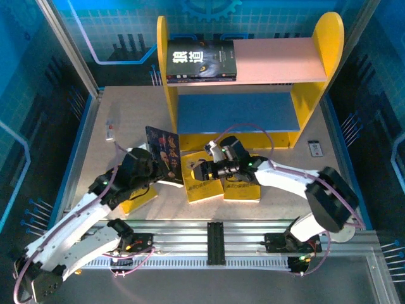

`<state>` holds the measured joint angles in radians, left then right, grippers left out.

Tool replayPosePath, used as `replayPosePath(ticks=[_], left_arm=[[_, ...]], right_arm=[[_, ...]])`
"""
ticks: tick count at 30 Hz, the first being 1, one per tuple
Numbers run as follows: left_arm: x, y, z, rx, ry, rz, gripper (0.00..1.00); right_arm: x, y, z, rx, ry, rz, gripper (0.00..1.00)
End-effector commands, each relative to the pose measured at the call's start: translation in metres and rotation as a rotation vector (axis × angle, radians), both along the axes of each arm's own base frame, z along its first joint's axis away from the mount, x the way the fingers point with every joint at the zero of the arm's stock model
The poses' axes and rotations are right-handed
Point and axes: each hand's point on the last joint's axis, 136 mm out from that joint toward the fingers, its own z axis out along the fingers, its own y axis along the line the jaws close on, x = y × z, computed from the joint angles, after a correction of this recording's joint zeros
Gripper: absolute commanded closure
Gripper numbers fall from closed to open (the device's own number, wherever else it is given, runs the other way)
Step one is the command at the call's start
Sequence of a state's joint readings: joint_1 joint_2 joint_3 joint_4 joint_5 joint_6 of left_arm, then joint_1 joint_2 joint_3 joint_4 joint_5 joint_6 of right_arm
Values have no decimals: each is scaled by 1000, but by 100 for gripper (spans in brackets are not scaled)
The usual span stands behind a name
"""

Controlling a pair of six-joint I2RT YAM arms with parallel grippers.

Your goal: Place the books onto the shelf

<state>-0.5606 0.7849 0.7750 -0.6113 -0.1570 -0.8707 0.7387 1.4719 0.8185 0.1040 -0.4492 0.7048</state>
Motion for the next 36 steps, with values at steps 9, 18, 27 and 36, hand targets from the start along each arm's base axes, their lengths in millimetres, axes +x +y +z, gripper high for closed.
replayPosePath(ticks=[9, 18, 27, 36], left_arm=[[7, -12, 120, -169, -398, 52, 100], [4, -34, 160, -223, -533, 6, 100], [2, -52, 186, -270, -623, -44, 100], [-3, -73, 194, -262, -658, -83, 100]], right_arm=[[-28, 21, 95, 380, 27, -53, 17], [-40, 19, 119, 435, 5, -77, 13], [-45, 15, 127, 486, 26, -108, 9], [-41, 7, 158, 627, -3, -162, 8]])
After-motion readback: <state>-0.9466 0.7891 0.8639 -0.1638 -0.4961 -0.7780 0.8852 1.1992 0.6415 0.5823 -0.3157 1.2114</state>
